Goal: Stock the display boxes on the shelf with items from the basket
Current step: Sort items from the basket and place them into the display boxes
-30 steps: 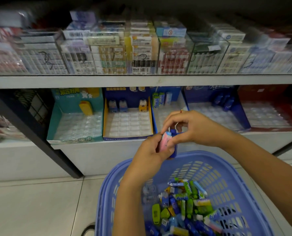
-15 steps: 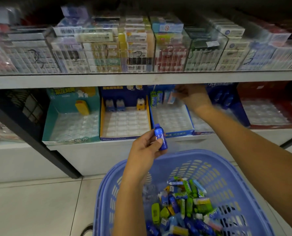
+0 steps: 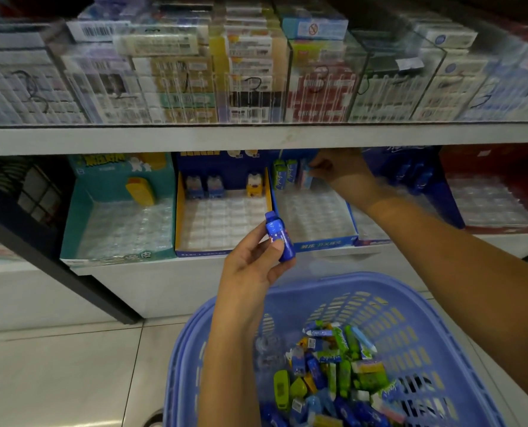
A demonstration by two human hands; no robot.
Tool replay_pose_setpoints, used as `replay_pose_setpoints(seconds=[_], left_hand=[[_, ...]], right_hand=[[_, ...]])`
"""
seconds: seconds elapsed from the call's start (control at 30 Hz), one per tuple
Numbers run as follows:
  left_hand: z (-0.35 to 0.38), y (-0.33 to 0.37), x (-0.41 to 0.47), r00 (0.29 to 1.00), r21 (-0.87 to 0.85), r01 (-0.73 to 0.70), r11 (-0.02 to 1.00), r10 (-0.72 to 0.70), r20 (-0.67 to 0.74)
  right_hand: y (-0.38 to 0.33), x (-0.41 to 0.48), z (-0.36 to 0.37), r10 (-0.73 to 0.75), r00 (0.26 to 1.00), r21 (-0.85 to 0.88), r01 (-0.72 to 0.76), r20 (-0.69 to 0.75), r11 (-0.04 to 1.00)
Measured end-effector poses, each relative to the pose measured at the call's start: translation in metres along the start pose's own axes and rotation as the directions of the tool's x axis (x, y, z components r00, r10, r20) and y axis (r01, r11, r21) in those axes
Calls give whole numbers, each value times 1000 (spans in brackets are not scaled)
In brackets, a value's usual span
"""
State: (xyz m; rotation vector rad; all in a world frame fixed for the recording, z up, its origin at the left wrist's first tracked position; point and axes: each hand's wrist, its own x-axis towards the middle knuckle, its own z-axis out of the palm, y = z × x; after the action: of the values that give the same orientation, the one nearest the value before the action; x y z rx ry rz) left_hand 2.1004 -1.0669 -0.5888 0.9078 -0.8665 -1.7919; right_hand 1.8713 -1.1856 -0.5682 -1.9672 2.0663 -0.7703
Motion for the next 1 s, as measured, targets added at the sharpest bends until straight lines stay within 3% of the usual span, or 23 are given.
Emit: replay_pose_setpoints(seconds=[0.1,0.2,0.27,0.33,0.4,0.47,0.77,0.9,1.0], left_hand=[[2,-1,-1,999,-14,4,1000,-4,37],[9,-2,-4,999,81,-40,996,40,-2],[15,-3,-5,989,208,-108,972,126,-76],[21,-6,-6,967,332,-170,928,221,-125],[29,-9,-10,944,409,-220,886,299,-140],[39,-12,-13,924,473,-257,842,357,-133],[97,-25,-13,892,522,-382,763,452,-8],[127,-35,5,910,517,-388,763,405,87],[147,-48,24,931,647,-358,673,310,193]], right_hand=[[-3,-3,0,-16,1000,-137,19,23,990],[-12,-17,-8,-3,999,-109,7,37,994],[-22,-36,-16,58,998,50,-59,24,997],[-35,-61,-28,145,972,388,-207,184,898],[-45,-86,-43,53,936,554,-251,348,794],[-52,-106,-57,-23,921,593,-230,388,772],[-34,-142,-104,0,979,562,-118,205,819],[1,-139,-118,52,987,551,-128,152,825],[39,-127,-126,105,992,469,-125,70,875]])
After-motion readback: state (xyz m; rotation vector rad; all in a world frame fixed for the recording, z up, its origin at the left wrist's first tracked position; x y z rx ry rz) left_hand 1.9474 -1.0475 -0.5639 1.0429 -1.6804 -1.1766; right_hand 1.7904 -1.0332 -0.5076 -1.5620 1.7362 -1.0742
